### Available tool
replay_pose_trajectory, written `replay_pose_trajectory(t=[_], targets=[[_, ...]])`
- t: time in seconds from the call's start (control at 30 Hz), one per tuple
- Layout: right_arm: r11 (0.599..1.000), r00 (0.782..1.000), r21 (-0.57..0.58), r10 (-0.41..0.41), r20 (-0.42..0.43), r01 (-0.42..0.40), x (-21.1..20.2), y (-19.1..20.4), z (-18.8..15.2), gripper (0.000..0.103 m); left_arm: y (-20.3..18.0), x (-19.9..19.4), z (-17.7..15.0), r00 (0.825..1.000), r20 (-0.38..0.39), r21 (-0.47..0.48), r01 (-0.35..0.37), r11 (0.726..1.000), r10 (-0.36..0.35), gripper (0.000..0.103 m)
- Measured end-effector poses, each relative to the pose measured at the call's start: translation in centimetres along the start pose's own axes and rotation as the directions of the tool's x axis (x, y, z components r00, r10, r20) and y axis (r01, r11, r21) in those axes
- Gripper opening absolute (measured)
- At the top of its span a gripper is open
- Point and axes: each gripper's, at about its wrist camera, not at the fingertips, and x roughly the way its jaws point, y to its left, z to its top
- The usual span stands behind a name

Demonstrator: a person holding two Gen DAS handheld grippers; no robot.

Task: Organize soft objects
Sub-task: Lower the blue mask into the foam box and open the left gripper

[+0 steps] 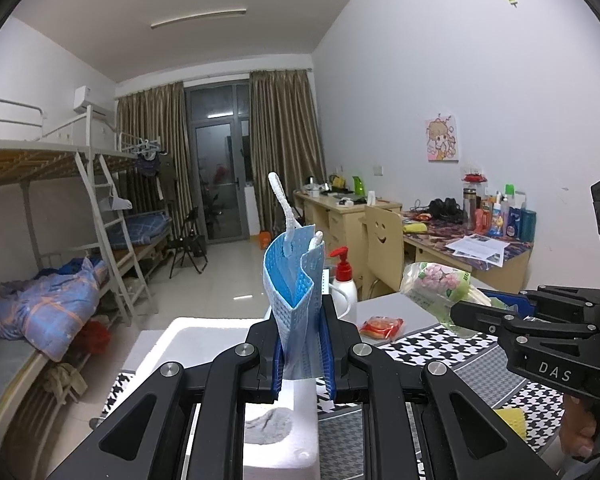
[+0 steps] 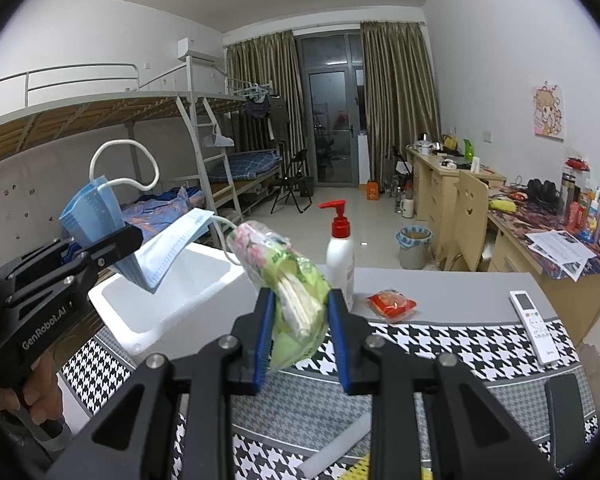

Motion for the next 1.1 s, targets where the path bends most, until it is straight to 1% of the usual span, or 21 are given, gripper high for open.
replay_pose_trajectory(t=[0.5, 0.7, 1.1], targets=[[0.999, 0.999, -0.021, 0.046, 0.010, -0.046, 0.9, 1.5, 0.7, 0.031, 1.1, -0.1, 0.2, 0.998, 0.004, -0.020, -0.056, 0.998, 0.057, 0.017], [0.997, 0.998, -0.018, 0.069, -0.011, -0.069, 1.7, 2.3, 1.0, 0.031, 1.7, 0.0, 0.2, 0.996, -0.003, -0.035, -0.087, 0.996, 0.087, 0.017], [0.993, 0.994, -0.050, 0.104, -0.020, -0.105, 2.3, 4.2, 1.4, 0.031, 3.0, 0.3, 0.0, 0.990, -0.017, -0.048, -0.143, 0.989, 0.142, 0.017]])
